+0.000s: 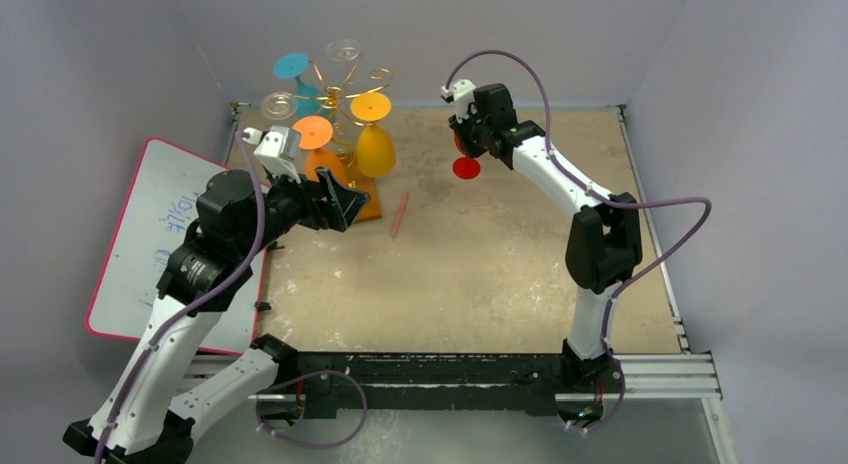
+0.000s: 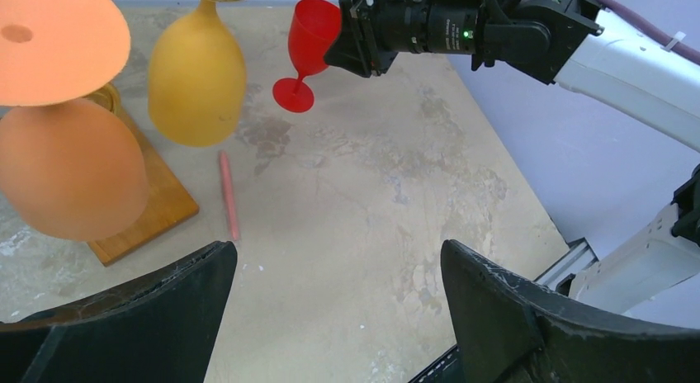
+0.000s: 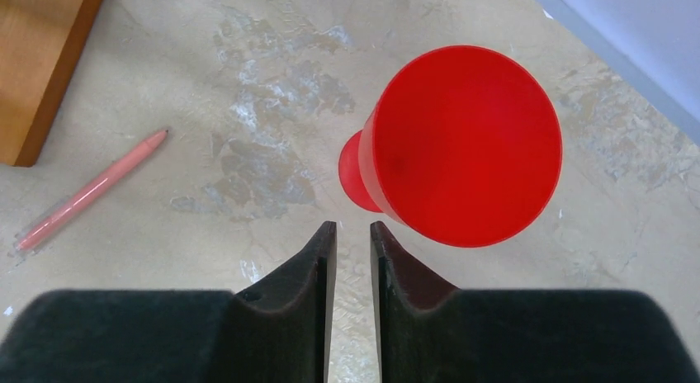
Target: Place the wine glass upside down on the wine glass rack
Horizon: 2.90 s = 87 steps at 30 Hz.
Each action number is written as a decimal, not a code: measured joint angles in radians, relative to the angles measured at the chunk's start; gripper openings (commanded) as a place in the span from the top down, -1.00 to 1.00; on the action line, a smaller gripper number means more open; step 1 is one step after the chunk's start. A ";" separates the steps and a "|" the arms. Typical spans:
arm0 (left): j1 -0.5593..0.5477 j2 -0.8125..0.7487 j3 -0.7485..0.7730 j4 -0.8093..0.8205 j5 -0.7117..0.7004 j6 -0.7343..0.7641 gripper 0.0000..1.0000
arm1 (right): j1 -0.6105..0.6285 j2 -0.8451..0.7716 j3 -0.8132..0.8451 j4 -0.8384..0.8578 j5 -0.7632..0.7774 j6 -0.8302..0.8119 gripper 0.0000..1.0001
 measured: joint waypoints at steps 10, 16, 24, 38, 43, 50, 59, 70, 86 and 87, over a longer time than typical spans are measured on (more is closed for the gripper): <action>0.000 0.013 0.000 0.000 0.055 0.009 -0.81 | 0.000 0.011 0.080 -0.061 -0.035 -0.011 0.27; 0.000 0.013 0.000 0.000 0.080 0.015 -0.81 | 0.000 0.013 0.183 -0.085 -0.048 -0.013 0.19; 0.000 0.010 0.003 0.001 0.100 0.017 -0.81 | 0.000 0.048 0.186 -0.093 -0.037 -0.034 0.01; 0.000 -0.045 0.007 0.010 0.099 0.027 -0.78 | -0.003 0.127 0.185 -0.086 -0.019 -0.076 0.42; 0.000 -0.050 0.014 0.008 0.095 0.035 -0.72 | -0.003 0.137 0.205 -0.095 -0.019 -0.078 0.84; 0.000 -0.078 0.016 0.012 0.097 0.056 -0.72 | -0.003 0.136 0.208 -0.102 -0.021 -0.057 1.00; 0.000 -0.109 0.016 0.018 0.128 0.148 -0.74 | -0.003 -0.023 0.116 -0.134 -0.103 0.024 1.00; 0.000 -0.195 -0.100 0.121 0.230 0.311 -0.66 | 0.011 -0.351 -0.112 -0.152 -0.262 0.147 1.00; 0.000 -0.244 -0.213 0.181 0.433 0.632 -0.65 | 0.049 -0.647 -0.356 -0.109 -0.780 0.276 1.00; 0.000 -0.251 -0.230 0.183 0.446 0.649 -0.65 | 0.049 -0.659 -0.361 -0.097 -0.809 0.283 1.00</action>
